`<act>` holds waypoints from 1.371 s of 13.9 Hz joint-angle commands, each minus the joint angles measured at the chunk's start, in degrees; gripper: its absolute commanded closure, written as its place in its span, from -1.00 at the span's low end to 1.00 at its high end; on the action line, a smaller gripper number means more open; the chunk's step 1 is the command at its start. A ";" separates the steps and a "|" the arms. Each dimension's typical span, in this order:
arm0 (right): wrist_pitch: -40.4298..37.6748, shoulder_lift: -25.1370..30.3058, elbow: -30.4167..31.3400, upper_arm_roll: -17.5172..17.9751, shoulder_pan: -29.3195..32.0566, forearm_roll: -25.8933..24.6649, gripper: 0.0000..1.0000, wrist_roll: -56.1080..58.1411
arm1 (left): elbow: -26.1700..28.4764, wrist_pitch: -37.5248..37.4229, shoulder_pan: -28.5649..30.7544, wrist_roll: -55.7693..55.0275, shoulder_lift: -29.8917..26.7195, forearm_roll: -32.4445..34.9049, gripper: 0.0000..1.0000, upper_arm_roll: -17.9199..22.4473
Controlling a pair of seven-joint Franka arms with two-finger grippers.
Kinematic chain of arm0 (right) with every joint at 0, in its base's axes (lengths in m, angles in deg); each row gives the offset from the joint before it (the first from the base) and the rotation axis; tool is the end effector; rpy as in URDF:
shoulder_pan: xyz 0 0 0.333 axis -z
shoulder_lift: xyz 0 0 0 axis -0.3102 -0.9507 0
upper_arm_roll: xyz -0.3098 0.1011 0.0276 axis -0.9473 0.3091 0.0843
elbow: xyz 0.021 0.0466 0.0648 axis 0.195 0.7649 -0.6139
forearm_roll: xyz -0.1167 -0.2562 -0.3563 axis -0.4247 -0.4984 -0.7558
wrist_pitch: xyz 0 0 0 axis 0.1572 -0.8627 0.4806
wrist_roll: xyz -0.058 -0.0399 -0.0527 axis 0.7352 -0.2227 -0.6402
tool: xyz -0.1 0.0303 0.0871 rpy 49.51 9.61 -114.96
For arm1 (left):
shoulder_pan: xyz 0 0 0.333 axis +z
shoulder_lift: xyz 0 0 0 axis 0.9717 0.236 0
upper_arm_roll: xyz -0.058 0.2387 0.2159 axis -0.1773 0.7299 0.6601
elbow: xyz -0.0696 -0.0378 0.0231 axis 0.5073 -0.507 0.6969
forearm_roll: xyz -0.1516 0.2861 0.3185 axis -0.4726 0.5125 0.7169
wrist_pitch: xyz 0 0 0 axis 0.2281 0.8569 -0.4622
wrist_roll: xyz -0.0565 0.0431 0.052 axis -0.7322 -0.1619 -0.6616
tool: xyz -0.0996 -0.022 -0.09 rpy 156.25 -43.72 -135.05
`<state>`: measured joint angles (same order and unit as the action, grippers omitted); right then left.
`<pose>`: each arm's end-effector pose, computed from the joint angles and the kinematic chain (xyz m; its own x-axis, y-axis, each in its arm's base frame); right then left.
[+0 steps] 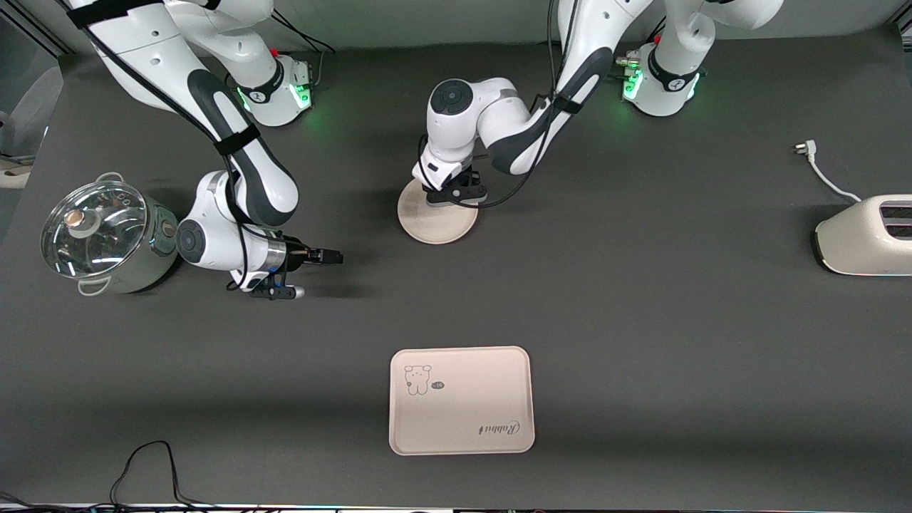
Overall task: Place bun in plate and plate on tray
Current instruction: 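Lower the bun onto the white plate and open the left gripper, then grasp the plate rim with the right gripper while the left gripper withdraws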
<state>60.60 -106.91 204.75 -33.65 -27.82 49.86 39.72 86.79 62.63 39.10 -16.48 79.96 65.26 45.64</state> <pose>0.5465 0.1576 0.1269 0.9603 -0.0707 -0.2697 -0.1484 -0.9484 -0.2800 0.3565 -0.5915 0.1757 0.9859 0.1672 -0.0021 0.1669 -0.9831 0.0750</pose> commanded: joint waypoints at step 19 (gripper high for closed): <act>8.62 2.14 7.23 -0.43 -18.63 16.07 -0.95 1.12 | -2.88 -10.71 13.15 20.46 -13.07 -3.12 -1.00 1.08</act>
<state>66.15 -106.48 209.08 -33.31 -43.18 63.26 39.92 84.16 53.78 48.78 -3.49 69.72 66.34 47.10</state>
